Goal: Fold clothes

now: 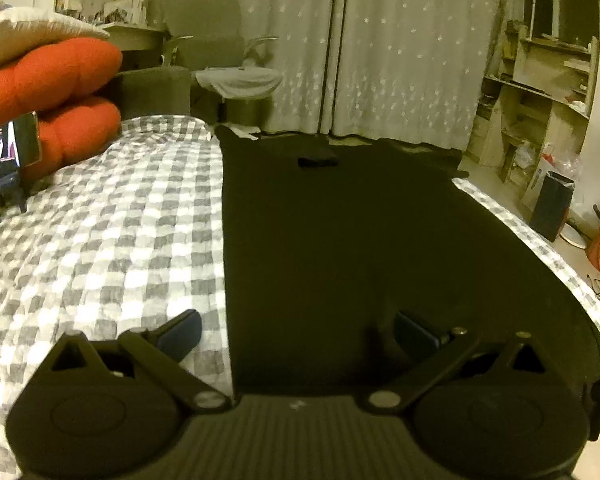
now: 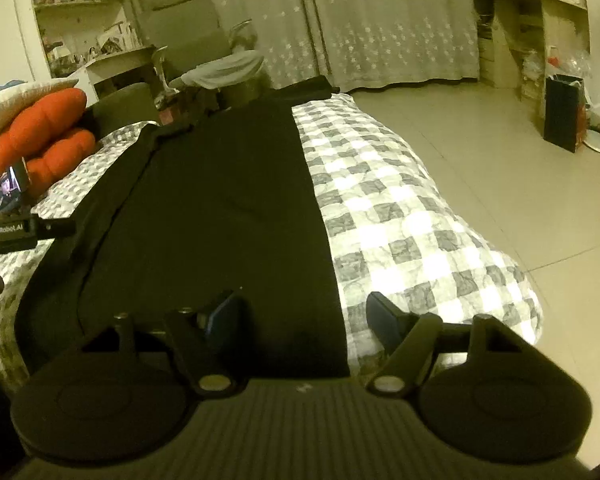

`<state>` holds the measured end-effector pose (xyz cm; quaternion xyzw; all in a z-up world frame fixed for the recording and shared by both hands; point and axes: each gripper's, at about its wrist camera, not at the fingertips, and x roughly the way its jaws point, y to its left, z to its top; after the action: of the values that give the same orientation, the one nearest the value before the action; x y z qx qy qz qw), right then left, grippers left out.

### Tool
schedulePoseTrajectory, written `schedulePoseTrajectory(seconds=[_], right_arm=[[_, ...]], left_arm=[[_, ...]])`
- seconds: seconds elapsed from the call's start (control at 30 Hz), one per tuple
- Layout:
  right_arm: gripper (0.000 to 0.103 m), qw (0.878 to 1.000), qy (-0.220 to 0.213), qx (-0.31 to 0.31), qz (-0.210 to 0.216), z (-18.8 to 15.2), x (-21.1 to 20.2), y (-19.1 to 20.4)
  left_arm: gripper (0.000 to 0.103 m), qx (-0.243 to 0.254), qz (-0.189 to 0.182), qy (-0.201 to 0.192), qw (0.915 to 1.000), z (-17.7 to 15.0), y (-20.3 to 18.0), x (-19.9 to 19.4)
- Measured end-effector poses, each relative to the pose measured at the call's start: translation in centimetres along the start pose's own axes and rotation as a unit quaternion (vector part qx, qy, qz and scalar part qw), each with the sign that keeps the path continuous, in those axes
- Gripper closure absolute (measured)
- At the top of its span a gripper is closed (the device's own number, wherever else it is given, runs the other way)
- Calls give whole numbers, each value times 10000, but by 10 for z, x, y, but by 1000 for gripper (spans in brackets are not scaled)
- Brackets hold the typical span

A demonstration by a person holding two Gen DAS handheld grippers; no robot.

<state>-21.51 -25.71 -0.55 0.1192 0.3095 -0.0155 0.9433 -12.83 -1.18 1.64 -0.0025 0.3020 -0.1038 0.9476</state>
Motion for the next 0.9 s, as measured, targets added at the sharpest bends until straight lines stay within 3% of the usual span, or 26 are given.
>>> schedulePoseTrajectory(seconds=[0.03, 0.1, 0.13, 0.23, 0.43, 0.7, 0.9], right_arm=[[37, 10000, 2, -51, -34, 0, 0, 2], [70, 9998, 0, -143, -153, -1, -1, 3], [80, 9996, -2, -184, -235, -2, -2, 3], [100, 9997, 50, -142, -180, -3, -4, -3], [100, 9995, -85, -290, -32, 0, -13, 7], [100, 9967, -565, -511, 273, 13, -28, 38], [100, 9925, -487, -909, 662, 10, -19, 77]], left_arm=[[1, 3, -24, 6, 10000, 0, 0, 0], [1, 42, -38, 1, 10000, 0, 0, -1], [1, 64, -32, -7, 10000, 0, 0, -1], [1, 108, -40, -62, 9999, 0, -1, -2], [1, 230, -22, -99, 9997, 0, -5, -4], [1, 20, -159, -110, 9998, 5, 3, -4], [1, -254, -200, -165, 9993, 8, 13, -5]])
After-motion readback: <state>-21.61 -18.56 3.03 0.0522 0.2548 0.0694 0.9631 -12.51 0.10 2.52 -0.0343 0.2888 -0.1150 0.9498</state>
